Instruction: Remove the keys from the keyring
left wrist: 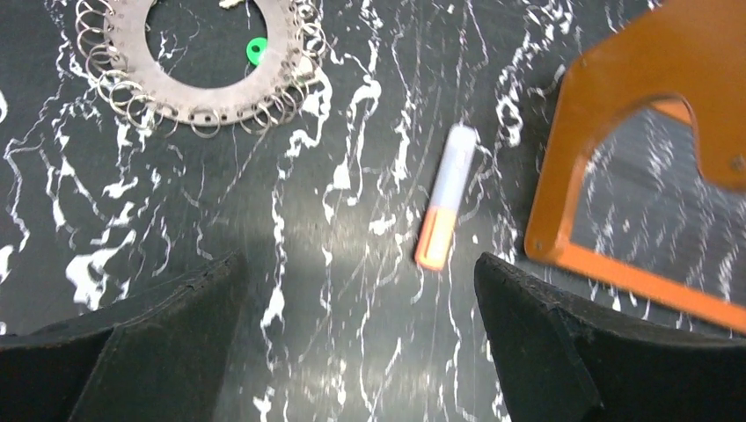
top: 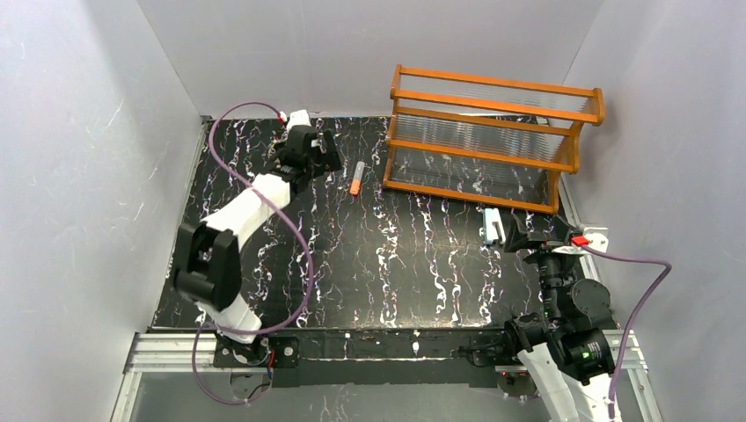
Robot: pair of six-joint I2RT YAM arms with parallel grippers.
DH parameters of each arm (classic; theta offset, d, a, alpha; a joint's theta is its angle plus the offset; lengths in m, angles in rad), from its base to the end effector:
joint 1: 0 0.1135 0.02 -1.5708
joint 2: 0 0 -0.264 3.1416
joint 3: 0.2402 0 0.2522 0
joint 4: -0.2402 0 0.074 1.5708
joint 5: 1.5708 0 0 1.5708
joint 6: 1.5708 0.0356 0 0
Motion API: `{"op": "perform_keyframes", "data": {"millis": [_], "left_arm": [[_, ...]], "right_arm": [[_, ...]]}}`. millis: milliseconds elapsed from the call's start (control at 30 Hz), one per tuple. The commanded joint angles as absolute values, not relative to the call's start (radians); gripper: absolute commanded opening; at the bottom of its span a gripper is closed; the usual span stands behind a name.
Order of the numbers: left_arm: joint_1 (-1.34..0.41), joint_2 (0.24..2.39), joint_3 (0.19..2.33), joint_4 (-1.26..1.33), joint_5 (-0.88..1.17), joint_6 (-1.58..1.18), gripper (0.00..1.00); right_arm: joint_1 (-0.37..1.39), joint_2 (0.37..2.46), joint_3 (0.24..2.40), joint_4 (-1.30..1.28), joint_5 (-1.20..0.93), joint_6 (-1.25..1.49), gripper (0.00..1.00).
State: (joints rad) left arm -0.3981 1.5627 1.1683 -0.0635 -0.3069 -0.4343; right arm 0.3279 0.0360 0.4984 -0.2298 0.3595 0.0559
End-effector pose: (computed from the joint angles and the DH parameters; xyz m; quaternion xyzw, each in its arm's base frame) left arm 0.3396 -0.1312 0.2910 -0.0959 0.8376 -0.0923 0.5299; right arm 0.0543 0.0052 0.3107 0.0562 0.6237 0.0383 0.7787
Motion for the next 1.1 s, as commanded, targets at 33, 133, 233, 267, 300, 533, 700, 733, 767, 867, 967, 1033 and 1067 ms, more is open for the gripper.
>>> {"op": "perform_keyframes", "data": {"millis": [33,133,233,267,300,533,700,733,767,867,967,1033,1067], "left_arm": [[-0.289,1.749,1.363,-0.135,-0.271,-0.476,0.98],[-0.249,1.869,1.45,-0.155,-0.291,-0.443,0.94],[-0.246,1.995,1.551,-0.148,-0.272,-0.3,0.9],[-0.246,2.028,1.592,-0.154,-0.276,-0.254,0.9],[-0.246,2.065,1.632,-0.178,-0.285,-0.22,0.9],[-0.242,2.27,1.866,-0.275,-0.257,-0.151,0.85],[-0.241,2.345,1.915,-0.294,-0.325,-0.127,0.81],[-0.241,2.357,1.923,-0.294,-0.335,-0.122,0.81],[-0.241,2.368,1.931,-0.294,-0.333,-0.117,0.8],[-0.241,2.4,1.95,-0.303,-0.308,-0.106,0.78],[-0.241,2.402,1.922,-0.315,-0.287,-0.124,0.67],[-0.241,2.379,1.865,-0.315,-0.264,-0.152,0.62],[-0.24,2.36,1.828,-0.313,-0.248,-0.167,0.6]], "right_arm": [[0.329,0.012,0.52,-0.218,0.345,0.057,0.99],[0.329,0.012,0.51,-0.202,0.33,0.054,0.99],[0.329,0.011,0.511,-0.206,0.328,0.052,0.99],[0.33,0.011,0.512,-0.207,0.33,0.052,0.99],[0.33,0.011,0.512,-0.21,0.332,0.055,0.99],[0.329,0.012,0.498,-0.19,0.339,0.053,0.99],[0.33,0.012,0.497,-0.192,0.345,0.051,0.99],[0.328,0.012,0.497,-0.193,0.348,0.052,0.99],[0.329,0.012,0.495,-0.192,0.35,0.052,0.99],[0.33,0.014,0.493,-0.187,0.348,0.05,0.99],[0.33,0.014,0.492,-0.185,0.349,0.048,0.99],[0.329,0.014,0.491,-0.186,0.353,0.047,0.99],[0.329,0.014,0.492,-0.186,0.352,0.046,0.99]]}}
